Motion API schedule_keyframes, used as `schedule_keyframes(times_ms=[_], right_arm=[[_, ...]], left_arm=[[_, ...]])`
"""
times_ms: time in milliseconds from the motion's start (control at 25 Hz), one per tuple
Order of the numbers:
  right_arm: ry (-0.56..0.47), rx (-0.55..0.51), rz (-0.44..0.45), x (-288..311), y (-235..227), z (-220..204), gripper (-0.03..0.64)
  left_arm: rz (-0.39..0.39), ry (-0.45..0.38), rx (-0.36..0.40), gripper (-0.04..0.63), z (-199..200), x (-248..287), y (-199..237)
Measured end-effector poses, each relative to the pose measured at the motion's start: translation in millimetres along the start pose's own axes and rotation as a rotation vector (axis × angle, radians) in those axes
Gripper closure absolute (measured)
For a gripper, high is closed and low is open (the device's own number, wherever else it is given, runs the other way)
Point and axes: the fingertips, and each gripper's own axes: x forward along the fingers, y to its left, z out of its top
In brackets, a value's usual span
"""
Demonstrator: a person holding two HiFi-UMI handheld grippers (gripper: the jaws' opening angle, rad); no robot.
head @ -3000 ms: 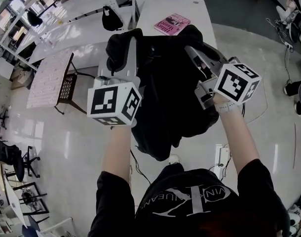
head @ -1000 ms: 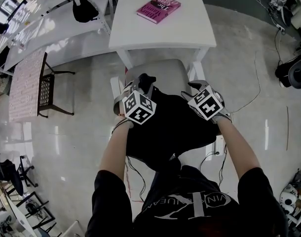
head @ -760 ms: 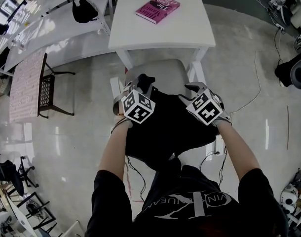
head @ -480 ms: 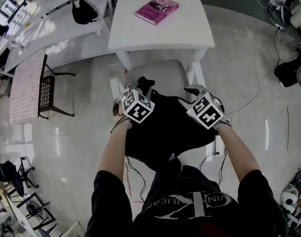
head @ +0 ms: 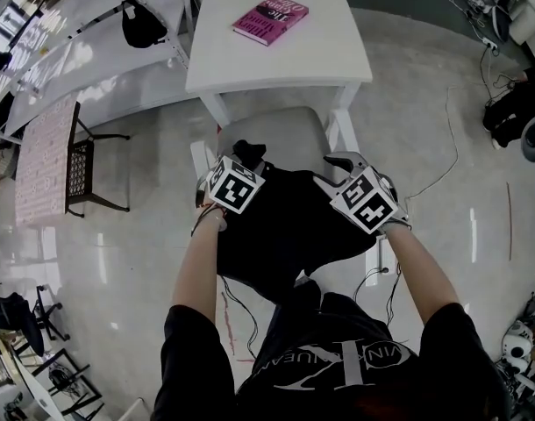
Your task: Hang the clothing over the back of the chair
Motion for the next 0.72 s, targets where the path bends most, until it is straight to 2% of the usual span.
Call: schedule_keyframes(times_ms=[80, 120, 160, 480, 600, 720], right_arm=[[-0.007, 0.000, -0.005, -2.5, -0.9, 0.4, 0.448], [-0.011, 0.004, -0.007, -3.6, -1.4, 1.1, 0.448], [-0.016, 0.010, -0.009, -4.6, -1.7, 1.6, 0.448], [-0.056, 0.032, -0.031, -21.4, 0.2, 5.3, 0.448], [-0.063, 0.026, -0.039, -26.4, 3.2, 5.0, 0.448], [-0.063, 0.016, -0.048, -29.4, 3.8, 5.0, 0.448]], left_arm=[[-0.029, 0.009, -0.019, 0.405, -0.9, 1.1, -4.7], [-0.045, 0.013, -0.028, 0.331, -1.0, 1.5, -7.0], [-0.053, 0.016, -0.032, 0.316, -0.9, 1.6, -8.6], [-0.057, 0.048, -0.039, 0.294, -9.4, -17.2, -14.5], [-0.056, 0.063, -0.005, 0.238, -13.4, -30.0, -18.2], [-0.024, 0.058, 0.023, 0.236, -14.6, -42.0, -16.6]])
